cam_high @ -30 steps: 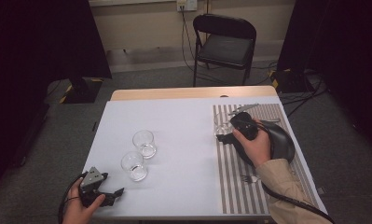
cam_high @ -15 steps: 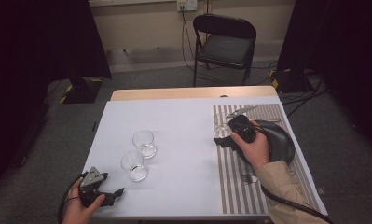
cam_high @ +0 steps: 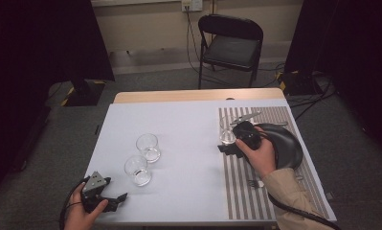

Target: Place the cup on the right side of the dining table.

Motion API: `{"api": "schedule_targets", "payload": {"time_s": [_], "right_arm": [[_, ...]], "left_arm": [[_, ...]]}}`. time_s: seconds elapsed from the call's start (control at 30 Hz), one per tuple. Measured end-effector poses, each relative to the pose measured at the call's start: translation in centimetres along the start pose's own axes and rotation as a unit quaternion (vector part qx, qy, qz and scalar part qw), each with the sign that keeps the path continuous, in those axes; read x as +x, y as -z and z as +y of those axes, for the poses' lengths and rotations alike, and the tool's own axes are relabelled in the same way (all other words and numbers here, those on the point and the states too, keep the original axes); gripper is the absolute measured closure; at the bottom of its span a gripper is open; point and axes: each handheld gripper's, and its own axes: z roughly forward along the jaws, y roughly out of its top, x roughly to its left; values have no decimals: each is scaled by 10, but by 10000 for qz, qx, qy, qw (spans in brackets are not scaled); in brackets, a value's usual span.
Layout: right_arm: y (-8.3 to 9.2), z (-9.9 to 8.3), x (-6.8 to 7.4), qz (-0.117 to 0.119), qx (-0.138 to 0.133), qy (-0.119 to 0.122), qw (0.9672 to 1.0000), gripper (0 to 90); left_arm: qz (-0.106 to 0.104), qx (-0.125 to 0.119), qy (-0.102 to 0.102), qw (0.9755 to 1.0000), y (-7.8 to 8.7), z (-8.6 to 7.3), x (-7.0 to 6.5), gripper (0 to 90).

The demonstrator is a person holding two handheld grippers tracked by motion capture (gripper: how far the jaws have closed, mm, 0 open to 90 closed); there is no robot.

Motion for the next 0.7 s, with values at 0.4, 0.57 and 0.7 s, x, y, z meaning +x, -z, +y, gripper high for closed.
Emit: {"api": "schedule_targets", "payload": {"time_s": [0.4,0.57,0.7], "right_arm": [[-1,-6,3,61,-47,24,10000,138],[-2,-8,5,128,-61,37,9999,138],[-2,-9,7,148,-50,77,9998,138]], "left_arm": [[-1,1,3,10000,0,0,0,84],[-1,2,2,10000,0,0,0,83],[-1,-2,3,10000,0,0,0,84]]}}
